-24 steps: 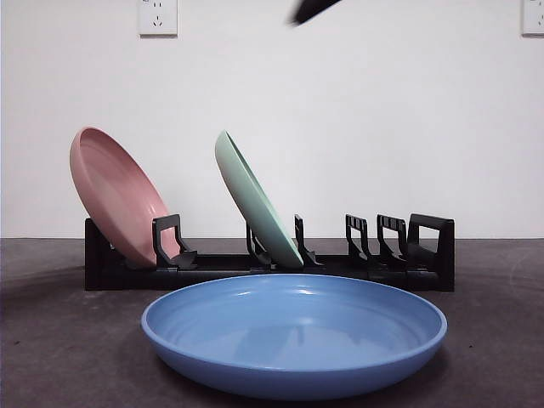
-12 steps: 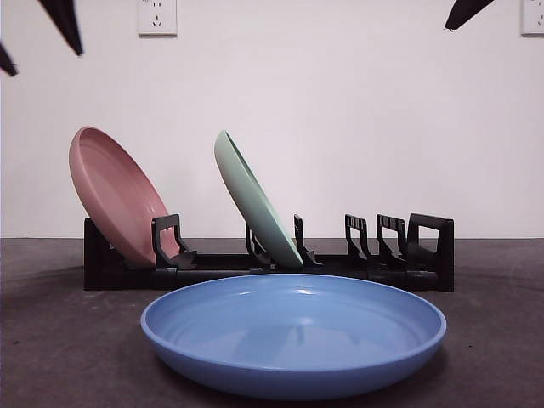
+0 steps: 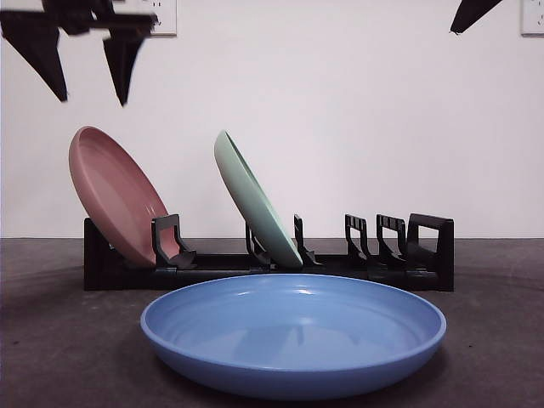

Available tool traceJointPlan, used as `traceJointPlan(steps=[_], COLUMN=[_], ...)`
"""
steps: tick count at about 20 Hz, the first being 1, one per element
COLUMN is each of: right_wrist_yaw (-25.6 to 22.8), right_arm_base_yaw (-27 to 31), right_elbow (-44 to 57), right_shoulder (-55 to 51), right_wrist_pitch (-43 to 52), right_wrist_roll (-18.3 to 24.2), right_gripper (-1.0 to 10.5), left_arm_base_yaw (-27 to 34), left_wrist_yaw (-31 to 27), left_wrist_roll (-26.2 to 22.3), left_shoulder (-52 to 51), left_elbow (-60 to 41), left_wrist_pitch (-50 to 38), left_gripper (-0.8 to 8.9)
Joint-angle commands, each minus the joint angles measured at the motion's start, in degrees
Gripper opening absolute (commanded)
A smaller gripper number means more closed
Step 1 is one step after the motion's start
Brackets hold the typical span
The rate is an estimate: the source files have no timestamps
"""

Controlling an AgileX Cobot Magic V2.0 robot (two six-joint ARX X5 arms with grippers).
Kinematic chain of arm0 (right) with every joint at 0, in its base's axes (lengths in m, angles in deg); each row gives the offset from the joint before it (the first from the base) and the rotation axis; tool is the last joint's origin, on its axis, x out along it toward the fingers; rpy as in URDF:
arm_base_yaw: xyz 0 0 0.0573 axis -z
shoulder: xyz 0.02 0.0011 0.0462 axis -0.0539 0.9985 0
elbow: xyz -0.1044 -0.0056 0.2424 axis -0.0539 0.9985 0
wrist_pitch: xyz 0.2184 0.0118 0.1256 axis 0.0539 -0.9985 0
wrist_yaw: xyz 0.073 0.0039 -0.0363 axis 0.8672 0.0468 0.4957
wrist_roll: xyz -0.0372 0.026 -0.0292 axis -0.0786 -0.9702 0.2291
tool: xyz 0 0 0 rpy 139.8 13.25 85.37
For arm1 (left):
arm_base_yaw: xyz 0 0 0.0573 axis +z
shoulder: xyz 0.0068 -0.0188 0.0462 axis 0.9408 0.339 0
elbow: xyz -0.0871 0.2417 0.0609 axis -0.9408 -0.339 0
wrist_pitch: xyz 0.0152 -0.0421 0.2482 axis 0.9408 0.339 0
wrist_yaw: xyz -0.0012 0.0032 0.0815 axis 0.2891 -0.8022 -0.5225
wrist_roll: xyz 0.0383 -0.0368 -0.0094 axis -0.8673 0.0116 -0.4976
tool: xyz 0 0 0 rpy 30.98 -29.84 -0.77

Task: Place the plate

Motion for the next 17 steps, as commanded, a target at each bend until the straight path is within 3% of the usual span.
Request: traceJointPlan(steps=[1,6,9,10,17], right_wrist_yaw=[-0.15,-0.22,-0.26,-0.26,-0.46], right_arm_base_yaw=[-0.39,-0.39,-0.39,-0.39,-0.39], right_elbow=[-1.07,-1.07,-1.07,-1.07,-1.07], right_shoulder=[0.50,0.52,0.50,0.52,0.52], right_wrist_pitch=[0.22,0.22,0.22,0.22,0.20], right_wrist_roll=[1.16,1.57,1.79,1.84,2.23], right_gripper=[3.6,3.6,3.6,3.6,3.6], left_arm_base_yaw=[-0.52,-0.52,-0.74,-0.79,-1.49], left_wrist_yaw=[-1.57,-4.68,-4.79,-4.79,-5.20], left_wrist_roll=[0.26,0.85,0.98,0.96,0.96], left_shoulder=[3.37,7.30,7.41,7.41,7.41], left_elbow=[2.75,2.75,2.78,2.78,2.84], left_wrist_pitch=[0.39,1.25,1.11,1.20,1.90], left_gripper=[4.02,3.83,1.64,1.33,1.12])
